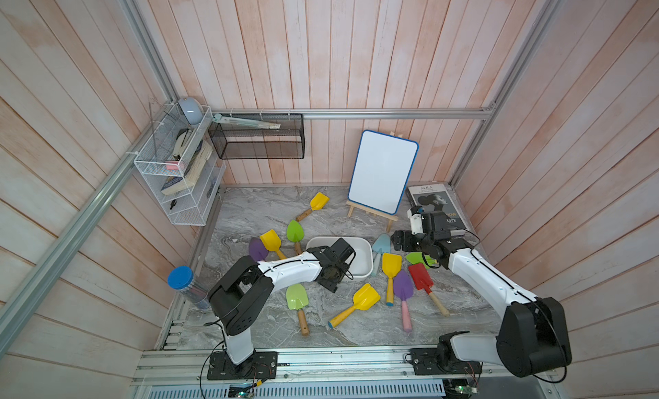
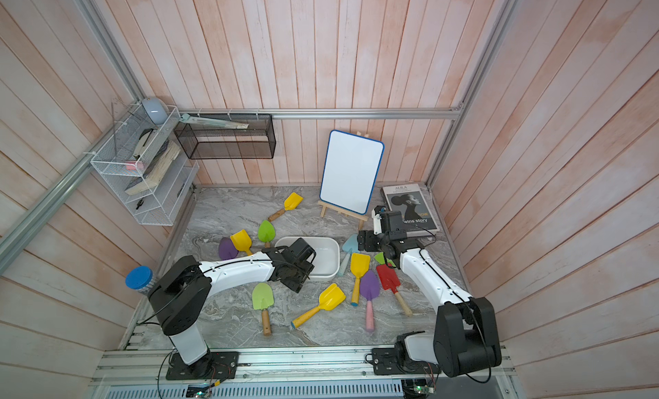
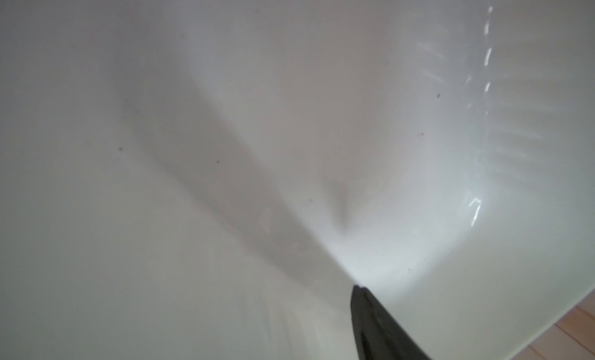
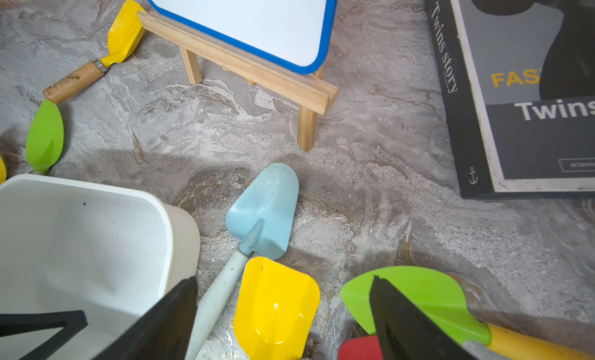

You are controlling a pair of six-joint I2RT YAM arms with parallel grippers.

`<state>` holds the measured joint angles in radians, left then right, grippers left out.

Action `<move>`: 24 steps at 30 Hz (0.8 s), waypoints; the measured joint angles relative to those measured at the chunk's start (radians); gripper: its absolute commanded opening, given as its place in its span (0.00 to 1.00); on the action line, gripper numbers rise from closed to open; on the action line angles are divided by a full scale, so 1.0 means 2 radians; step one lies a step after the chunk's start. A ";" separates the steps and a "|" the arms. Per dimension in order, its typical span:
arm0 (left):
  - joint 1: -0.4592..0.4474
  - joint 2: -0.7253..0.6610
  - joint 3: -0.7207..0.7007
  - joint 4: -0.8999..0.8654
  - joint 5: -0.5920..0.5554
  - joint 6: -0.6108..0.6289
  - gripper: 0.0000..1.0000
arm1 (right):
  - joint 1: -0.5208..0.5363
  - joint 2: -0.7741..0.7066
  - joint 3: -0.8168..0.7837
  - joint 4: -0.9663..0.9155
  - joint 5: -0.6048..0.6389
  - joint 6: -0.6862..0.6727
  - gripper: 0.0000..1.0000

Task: Put the shovel into the storage box
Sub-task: Pick up the storage box at the center of the board.

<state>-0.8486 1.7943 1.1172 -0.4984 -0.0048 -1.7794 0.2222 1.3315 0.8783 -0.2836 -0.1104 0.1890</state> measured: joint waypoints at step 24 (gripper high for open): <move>0.028 0.001 0.062 -0.061 -0.021 0.062 0.03 | 0.000 0.018 -0.007 0.012 -0.017 -0.002 0.85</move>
<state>-0.7925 1.7954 1.2404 -0.6201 -0.0460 -1.6547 0.2222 1.3670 0.8642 -0.2600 -0.1440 0.1860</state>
